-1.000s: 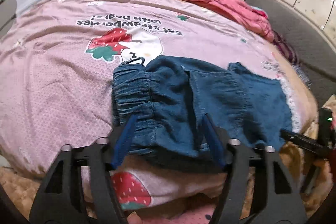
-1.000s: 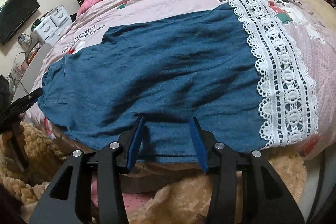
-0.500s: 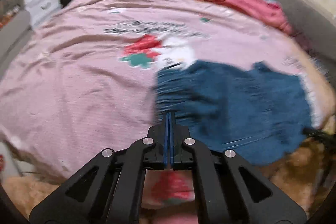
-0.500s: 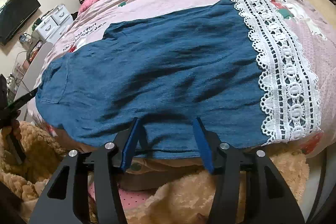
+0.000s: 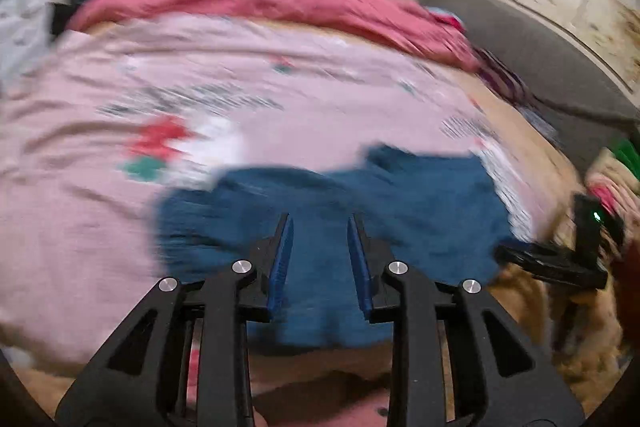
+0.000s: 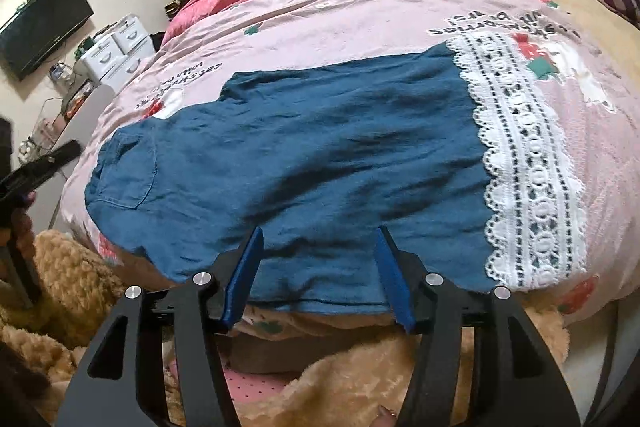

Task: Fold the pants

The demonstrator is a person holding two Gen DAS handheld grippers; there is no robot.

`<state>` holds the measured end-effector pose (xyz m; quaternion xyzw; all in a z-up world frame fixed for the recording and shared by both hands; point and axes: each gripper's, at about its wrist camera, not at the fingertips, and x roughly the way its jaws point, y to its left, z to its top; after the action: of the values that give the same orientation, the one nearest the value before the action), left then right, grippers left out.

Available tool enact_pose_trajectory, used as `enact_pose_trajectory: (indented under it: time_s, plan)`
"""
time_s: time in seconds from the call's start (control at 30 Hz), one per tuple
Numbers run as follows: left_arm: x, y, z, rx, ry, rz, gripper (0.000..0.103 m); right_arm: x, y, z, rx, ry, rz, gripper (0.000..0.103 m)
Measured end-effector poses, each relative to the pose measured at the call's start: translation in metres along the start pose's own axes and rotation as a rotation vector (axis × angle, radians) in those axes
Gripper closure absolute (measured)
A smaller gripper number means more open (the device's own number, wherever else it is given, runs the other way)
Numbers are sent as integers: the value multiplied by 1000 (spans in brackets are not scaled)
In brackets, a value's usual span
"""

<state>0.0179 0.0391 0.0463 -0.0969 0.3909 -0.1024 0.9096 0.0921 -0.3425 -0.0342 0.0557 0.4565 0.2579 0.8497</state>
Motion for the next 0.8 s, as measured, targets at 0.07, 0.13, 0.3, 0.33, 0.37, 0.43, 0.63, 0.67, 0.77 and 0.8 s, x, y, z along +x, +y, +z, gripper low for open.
enact_pose_trajectory:
  time_s: [0.07,0.13,0.3,0.33,0.37,0.43,0.63,0.67,0.77,0.8]
  plan:
    - [24,-13,-7,56,75,36,81,8,-2,-1,2,31,-34,47]
    - [45,-13,-20,92,154,118,75,16,-11,-7,38,79,-73,47]
    - [56,18,-52,77,233,104,76,18,-17,-13,49,97,-64,47]
    - [53,19,-53,79,236,101,76,17,-16,-13,42,103,-69,47]
    - [50,19,-52,85,240,99,76,17,-13,-11,29,111,-78,47]
    - [41,15,-48,90,246,89,76,8,-6,-2,1,96,-75,47]
    - [21,-16,-4,233,120,46,58,-9,32,55,-146,-18,10,47]
    - [24,-17,2,251,118,35,58,-5,38,64,-167,-22,25,47]
    - [44,-21,5,285,131,22,58,17,61,98,-261,-14,50,47]
    - [52,-18,4,275,142,10,58,26,69,108,-290,-7,58,47]
